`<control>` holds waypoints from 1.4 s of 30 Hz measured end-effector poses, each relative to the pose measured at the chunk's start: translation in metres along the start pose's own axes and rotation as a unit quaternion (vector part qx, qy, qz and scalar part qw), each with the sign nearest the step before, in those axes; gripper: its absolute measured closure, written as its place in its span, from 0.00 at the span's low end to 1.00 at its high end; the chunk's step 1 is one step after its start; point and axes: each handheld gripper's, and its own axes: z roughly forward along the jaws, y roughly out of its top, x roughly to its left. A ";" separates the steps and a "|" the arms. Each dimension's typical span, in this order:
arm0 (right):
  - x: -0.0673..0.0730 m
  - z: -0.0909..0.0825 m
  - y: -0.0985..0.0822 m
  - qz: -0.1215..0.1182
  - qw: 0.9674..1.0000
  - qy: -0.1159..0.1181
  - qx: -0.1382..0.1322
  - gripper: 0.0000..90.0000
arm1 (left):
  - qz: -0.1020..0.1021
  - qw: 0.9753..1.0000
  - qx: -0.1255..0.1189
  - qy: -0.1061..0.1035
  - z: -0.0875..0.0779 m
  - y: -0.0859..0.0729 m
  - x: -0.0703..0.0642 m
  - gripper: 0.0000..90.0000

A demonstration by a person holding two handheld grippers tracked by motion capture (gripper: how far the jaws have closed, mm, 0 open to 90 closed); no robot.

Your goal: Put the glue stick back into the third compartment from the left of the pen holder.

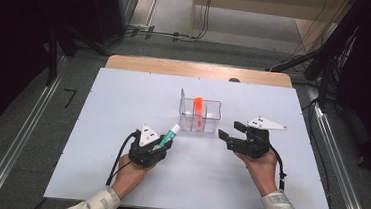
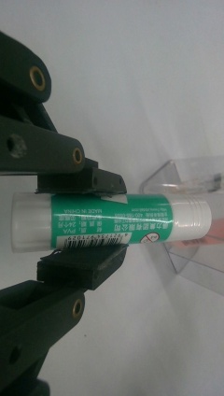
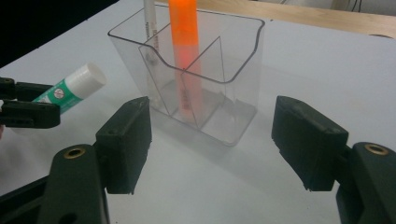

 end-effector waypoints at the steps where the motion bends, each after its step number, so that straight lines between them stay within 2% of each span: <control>1: 0.001 0.000 0.000 0.000 1.000 0.002 0.000 0.30 | 0.000 1.000 -0.002 -0.002 0.002 0.002 -0.002 0.73; 6: 0.005 0.003 0.002 0.004 1.000 0.014 -0.001 0.30 | -0.001 1.000 -0.018 -0.008 0.007 0.008 -0.011 0.73; 11: 0.010 0.006 0.003 0.000 1.000 0.019 -0.002 0.30 | 0.002 1.000 -0.022 -0.010 0.014 0.011 -0.017 0.73; 24: 0.019 0.014 0.006 -0.005 0.999 0.033 0.000 0.30 | 0.002 0.999 -0.036 -0.011 0.023 0.018 -0.023 0.73; 31: 0.024 0.018 0.008 0.002 0.999 0.049 0.001 0.30 | 0.005 0.999 -0.043 -0.012 0.028 0.020 -0.029 0.73; 35: 0.026 0.021 0.008 0.006 0.998 0.056 0.002 0.30 | 0.002 0.999 -0.051 -0.017 0.029 0.021 -0.033 0.73; 42: 0.031 0.027 0.008 0.014 0.997 0.071 0.004 0.30 | 0.009 0.998 -0.063 -0.028 0.031 0.024 -0.045 0.73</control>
